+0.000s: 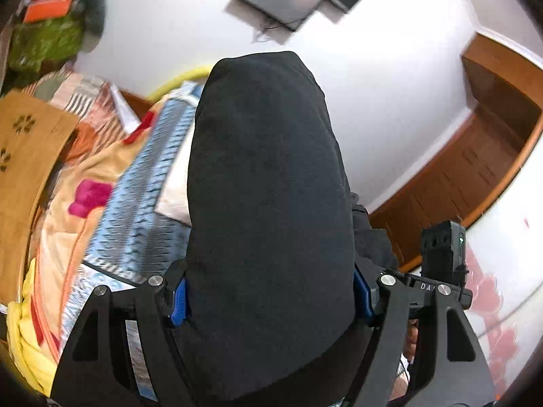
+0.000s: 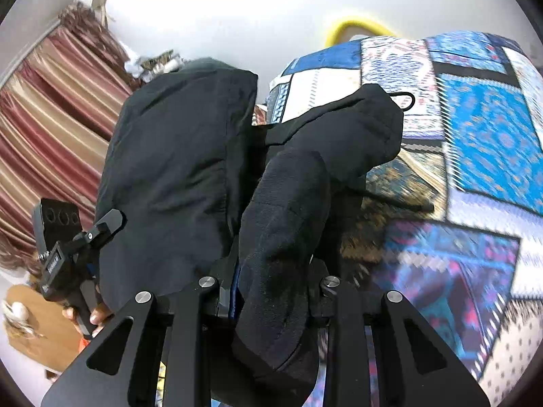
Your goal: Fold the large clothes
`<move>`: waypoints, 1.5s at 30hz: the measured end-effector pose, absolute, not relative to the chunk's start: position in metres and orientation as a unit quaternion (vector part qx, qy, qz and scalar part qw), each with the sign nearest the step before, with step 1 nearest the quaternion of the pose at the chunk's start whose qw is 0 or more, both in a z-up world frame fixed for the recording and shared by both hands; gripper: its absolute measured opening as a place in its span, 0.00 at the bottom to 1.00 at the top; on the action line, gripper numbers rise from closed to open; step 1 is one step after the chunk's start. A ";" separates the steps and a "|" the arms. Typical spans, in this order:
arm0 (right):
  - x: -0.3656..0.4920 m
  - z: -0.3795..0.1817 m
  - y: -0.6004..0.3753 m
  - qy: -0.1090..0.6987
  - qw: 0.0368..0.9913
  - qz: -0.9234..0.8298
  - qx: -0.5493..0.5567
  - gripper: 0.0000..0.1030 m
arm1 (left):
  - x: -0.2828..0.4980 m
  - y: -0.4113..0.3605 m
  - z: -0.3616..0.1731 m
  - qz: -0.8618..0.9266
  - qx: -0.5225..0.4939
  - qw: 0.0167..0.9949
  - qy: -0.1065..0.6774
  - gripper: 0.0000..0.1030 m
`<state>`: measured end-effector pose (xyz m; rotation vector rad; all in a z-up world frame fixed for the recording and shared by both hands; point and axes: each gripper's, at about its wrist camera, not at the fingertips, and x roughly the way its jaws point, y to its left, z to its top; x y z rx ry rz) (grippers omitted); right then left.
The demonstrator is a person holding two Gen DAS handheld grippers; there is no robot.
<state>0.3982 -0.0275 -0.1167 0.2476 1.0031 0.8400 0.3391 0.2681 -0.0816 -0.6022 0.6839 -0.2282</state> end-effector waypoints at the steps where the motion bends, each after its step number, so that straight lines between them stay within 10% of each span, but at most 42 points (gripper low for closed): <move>1: 0.403 -0.125 -0.015 0.468 0.788 0.387 0.101 0.23 | 0.347 0.284 -0.096 -0.103 -0.300 0.887 0.336 0.71; 8: 0.442 -0.220 0.039 0.542 0.761 0.351 0.057 0.23 | 0.383 0.343 -0.210 -0.060 -0.348 0.841 0.411 0.71; 16: 0.451 -0.256 0.021 0.566 0.749 0.335 0.081 0.45 | 0.379 0.369 -0.258 -0.050 -0.392 0.804 0.445 0.78; 30: 0.357 -0.138 -0.016 0.475 0.815 0.331 -0.014 0.50 | 0.296 0.312 -0.145 0.037 -0.222 0.863 0.452 0.80; 45: 0.164 0.047 -0.063 0.175 0.898 0.403 0.023 0.50 | 0.092 0.177 0.072 0.028 -0.077 0.980 0.180 0.80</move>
